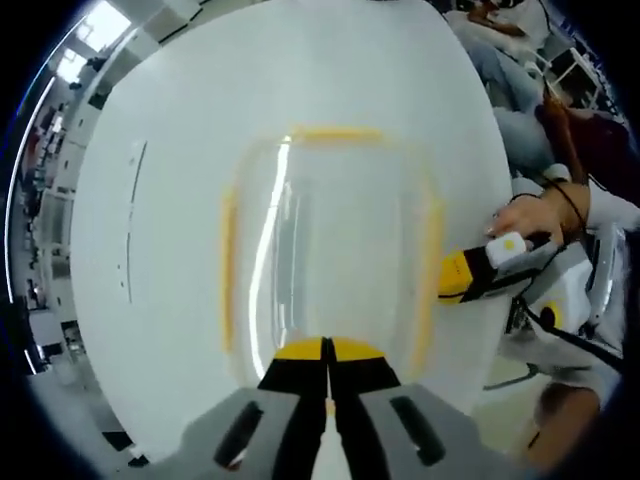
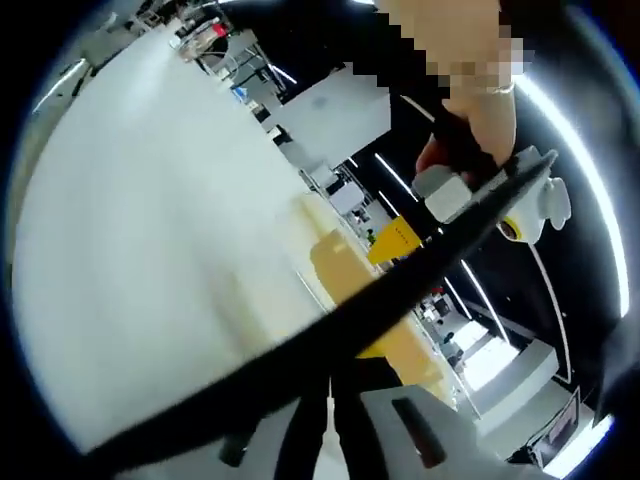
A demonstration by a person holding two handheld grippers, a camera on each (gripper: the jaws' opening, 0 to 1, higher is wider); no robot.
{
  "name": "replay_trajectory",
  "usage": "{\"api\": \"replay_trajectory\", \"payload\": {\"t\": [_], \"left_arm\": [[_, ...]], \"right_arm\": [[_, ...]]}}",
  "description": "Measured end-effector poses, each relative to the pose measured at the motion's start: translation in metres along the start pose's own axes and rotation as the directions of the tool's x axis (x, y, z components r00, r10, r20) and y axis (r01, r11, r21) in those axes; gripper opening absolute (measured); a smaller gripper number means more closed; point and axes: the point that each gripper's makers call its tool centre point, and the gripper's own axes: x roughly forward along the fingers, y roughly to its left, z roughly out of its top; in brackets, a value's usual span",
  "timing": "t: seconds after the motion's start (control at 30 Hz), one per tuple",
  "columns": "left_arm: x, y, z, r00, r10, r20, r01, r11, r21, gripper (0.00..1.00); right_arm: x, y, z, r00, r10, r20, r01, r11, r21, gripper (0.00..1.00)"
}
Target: Snap each plastic latch of the storage box into its locked position after aligning the lid with the box until every specified latch is closed and the lid sits flush.
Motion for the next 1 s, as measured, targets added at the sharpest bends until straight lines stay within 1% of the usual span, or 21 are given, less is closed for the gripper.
{"api": "replay_trajectory", "payload": {"t": [0.03, 0.13, 0.2, 0.23, 0.3, 0.33, 0.37, 0.4, 0.47, 0.53, 0.57, 0.6, 0.67, 0.7, 0.73, 0.8, 0.83, 0.9, 0.93, 0.97, 1.0], "left_arm": [[0.0, 0.0, 0.0, 1.0, 0.011, -0.02, -0.011, 1.0, 0.006, 0.0], [0.001, -0.001, 0.002, 0.999, 0.01, -0.04, -0.009, 1.0, 0.019, 0.0], [0.0, -0.001, 0.001, 1.0, -0.017, -0.013, 0.017, 0.999, 0.031, 0.0], [0.0, -0.002, 0.002, 0.999, -0.031, 0.012, 0.03, 0.998, 0.049, 0.0], [-0.001, -0.001, 0.001, 0.995, -0.063, 0.076, 0.062, 0.998, 0.01, 0.0], [-0.001, -0.002, 0.001, 0.991, -0.081, 0.106, 0.079, 0.997, 0.025, 0.0], [-0.001, -0.002, 0.001, 0.989, -0.086, 0.117, 0.084, 0.996, 0.028, 0.0], [-0.002, 0.001, 0.002, 0.981, -0.104, 0.162, 0.104, 0.995, 0.007, 0.0], [-0.003, 0.001, 0.002, 0.972, -0.115, 0.204, 0.108, 0.993, 0.045, 0.0], [-0.002, 0.0, 0.0, 0.965, -0.132, 0.228, 0.127, 0.991, 0.035, 0.0], [-0.002, 0.001, -0.001, 0.961, -0.14, 0.24, 0.135, 0.99, 0.038, 0.0], [-0.002, 0.0, 0.0, 0.956, -0.145, 0.253, 0.134, 0.989, 0.059, 0.0], [-0.002, -0.001, -0.001, 0.954, -0.148, 0.262, 0.136, 0.989, 0.066, 0.0], [-0.002, -0.002, -0.001, 0.952, -0.149, 0.267, 0.136, 0.988, 0.067, 0.0], [-0.001, -0.002, -0.001, 0.951, -0.147, 0.271, 0.131, 0.988, 0.076, 0.0], [-0.002, -0.004, 0.0, 0.95, -0.134, 0.283, 0.107, 0.988, 0.109, 0.0], [-0.001, -0.004, 0.0, 0.95, -0.121, 0.289, 0.087, 0.988, 0.127, 0.0], [-0.002, -0.005, 0.0, 0.951, -0.097, 0.295, 0.055, 0.988, 0.146, 0.0], [-0.002, -0.005, 0.001, 0.951, -0.09, 0.296, 0.046, 0.987, 0.153, 0.0], [-0.002, -0.006, 0.001, 0.951, -0.084, 0.296, 0.038, 0.987, 0.157, 0.0], [-0.002, -0.005, 0.001, 0.952, -0.079, 0.297, 0.033, 0.987, 0.155, 0.0]], "right_arm": [[0.006, -0.003, -0.002, 1.0, 0.008, -0.002, -0.008, 1.0, -0.004, 0.0], [0.007, -0.01, -0.003, 0.994, 0.08, 0.074, -0.089, 0.986, 0.138, 0.0], [-0.01, -0.05, 0.008, 0.978, 0.069, 0.197, -0.118, 0.96, 0.252, 0.0], [-0.013, -0.058, 0.01, 0.971, 0.089, 0.221, -0.149, 0.951, 0.27, 0.0], [-0.014, -0.074, 0.014, 0.957, 0.129, 0.26, -0.202, 0.939, 0.279, 0.0], [-0.012, -0.08, 0.015, 0.954, 0.143, 0.263, -0.218, 0.935, 0.281, 0.0], [-0.008, -0.087, 0.017, 0.949, 0.156, 0.274, -0.236, 0.928, 0.289, 0.0], [-0.005, -0.094, 0.018, 0.944, 0.169, 0.285, -0.254, 0.921, 0.296, 0.0], [0.001, -0.103, 0.023, 0.924, 0.207, 0.321, -0.311, 0.896, 0.317, 0.0], [0.015, -0.119, 0.025, 0.905, 0.223, 0.364, -0.354, 0.868, 0.348, 0.0], [0.023, -0.128, 0.027, 0.889, 0.24, 0.39, -0.393, 0.837, 0.381, 0.0], [0.031, -0.136, 0.027, 0.88, 0.243, 0.408, -0.41, 0.821, 0.398, 0.0], [0.046, -0.151, 0.027, 0.869, 0.253, 0.426, -0.427, 0.818, 0.386, 0.01], [0.053, -0.154, 0.03, 0.852, 0.279, 0.442, -0.453, 0.816, 0.358, 0.02], [0.055, -0.154, 0.031, 0.846, 0.291, 0.446, -0.464, 0.815, 0.348, 0.03], [0.076, -0.158, 0.035, 0.805, 0.38, 0.455, -0.536, 0.796, 0.283, 0.05], [0.086, -0.158, 0.036, 0.792, 0.416, 0.447, -0.555, 0.797, 0.241, 0.05], [0.104, -0.157, 0.033, 0.786, 0.463, 0.409, -0.561, 0.812, 0.16, 0.05], [0.117, -0.151, 0.027, 0.78, 0.517, 0.353, -0.585, 0.803, 0.113, 0.04], [0.123, -0.149, 0.026, 0.775, 0.537, 0.333, -0.597, 0.794, 0.111, 0.03], [0.129, -0.142, 0.026, 0.745, 0.583, 0.323, -0.64, 0.761, 0.102, 0.03]]}}
